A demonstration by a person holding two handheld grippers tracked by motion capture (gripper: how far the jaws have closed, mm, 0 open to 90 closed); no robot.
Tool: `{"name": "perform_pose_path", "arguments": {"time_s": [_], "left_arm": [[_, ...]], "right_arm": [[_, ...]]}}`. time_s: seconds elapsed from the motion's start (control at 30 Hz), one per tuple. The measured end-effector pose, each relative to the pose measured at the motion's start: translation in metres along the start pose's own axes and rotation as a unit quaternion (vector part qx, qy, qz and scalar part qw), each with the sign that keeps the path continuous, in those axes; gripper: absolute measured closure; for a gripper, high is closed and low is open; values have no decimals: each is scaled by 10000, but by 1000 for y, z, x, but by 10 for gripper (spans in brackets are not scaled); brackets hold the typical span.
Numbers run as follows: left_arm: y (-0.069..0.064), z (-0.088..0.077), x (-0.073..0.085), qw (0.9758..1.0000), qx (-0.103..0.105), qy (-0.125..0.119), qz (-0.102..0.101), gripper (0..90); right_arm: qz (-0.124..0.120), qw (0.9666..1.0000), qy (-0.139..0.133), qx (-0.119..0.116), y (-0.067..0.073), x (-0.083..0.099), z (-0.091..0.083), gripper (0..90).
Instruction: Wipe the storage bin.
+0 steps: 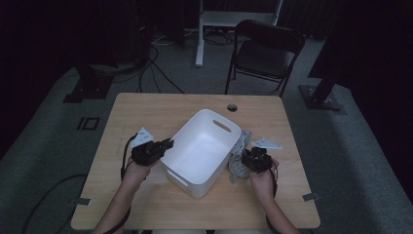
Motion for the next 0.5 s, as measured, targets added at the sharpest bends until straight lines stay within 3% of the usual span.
{"name": "perform_pose_path", "arguments": {"time_s": [0.13,0.2,0.5], "left_arm": [[1,0,0,10000,13,-9,-11,824],[0,0,0,10000,-1,-9,-21,823],[0,0,0,10000,-6,9,-24,825]], "right_arm": [[84,9998,188,-26,-2,8,10,753],[289,9993,209,-120,-3,8,9,754],[-21,9997,79,-218,9,1,-6,753]]}}
Point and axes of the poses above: each handheld gripper's, and its own axes: z roughly forward along the jaws, x roughly out of its underside, y roughly to its left, the point moved 4 cm from there along z, roughly forward along the jaws, and after that the axes turned 4 degrees about y, right-handed, at the moved point
